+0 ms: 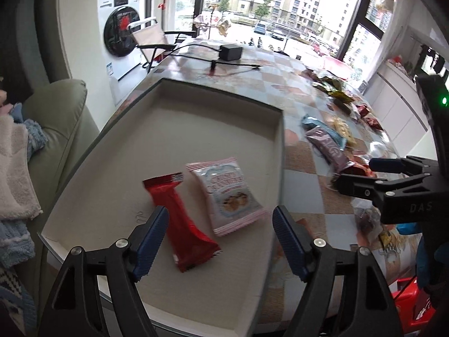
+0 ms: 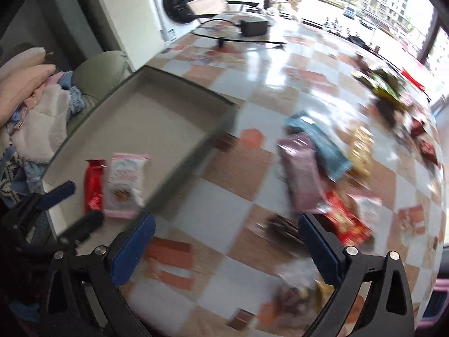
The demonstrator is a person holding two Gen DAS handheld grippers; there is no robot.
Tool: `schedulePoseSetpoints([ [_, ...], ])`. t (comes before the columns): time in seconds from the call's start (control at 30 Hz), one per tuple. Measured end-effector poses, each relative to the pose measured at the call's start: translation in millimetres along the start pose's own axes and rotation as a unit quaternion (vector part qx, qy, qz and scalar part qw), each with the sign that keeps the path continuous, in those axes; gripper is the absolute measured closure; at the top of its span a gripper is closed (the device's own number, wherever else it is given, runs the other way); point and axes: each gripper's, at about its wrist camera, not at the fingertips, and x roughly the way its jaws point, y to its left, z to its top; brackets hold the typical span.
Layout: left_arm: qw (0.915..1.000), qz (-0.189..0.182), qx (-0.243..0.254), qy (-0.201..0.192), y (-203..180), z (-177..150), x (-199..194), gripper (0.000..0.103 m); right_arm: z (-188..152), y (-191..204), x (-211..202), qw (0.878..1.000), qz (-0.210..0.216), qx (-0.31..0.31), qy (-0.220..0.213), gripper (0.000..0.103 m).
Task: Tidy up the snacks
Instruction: 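Carry red bar with left tool while right tool carries pink packet into tray, then return both tools to the table and close right tool on gold wrapper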
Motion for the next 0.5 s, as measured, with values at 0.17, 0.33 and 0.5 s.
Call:
schedulePoseSetpoints([
  [0.17,0.9985,-0.020,0.051,-0.001,-41,3,-4,0.022,-33,-59,-9,0.998,-0.034,0.060,0.004,0.001],
  [0.33,0.9942,-0.027,0.103,0.017,-88,-2,8,0.021,-67,-104,-7,0.991,-0.047,0.123,0.029,0.001],
  [0.5,0.9951,-0.019,0.084,0.049,-102,-3,24,0.021,-84,-107,-7,0.993,-0.043,0.110,0.024,0.001],
])
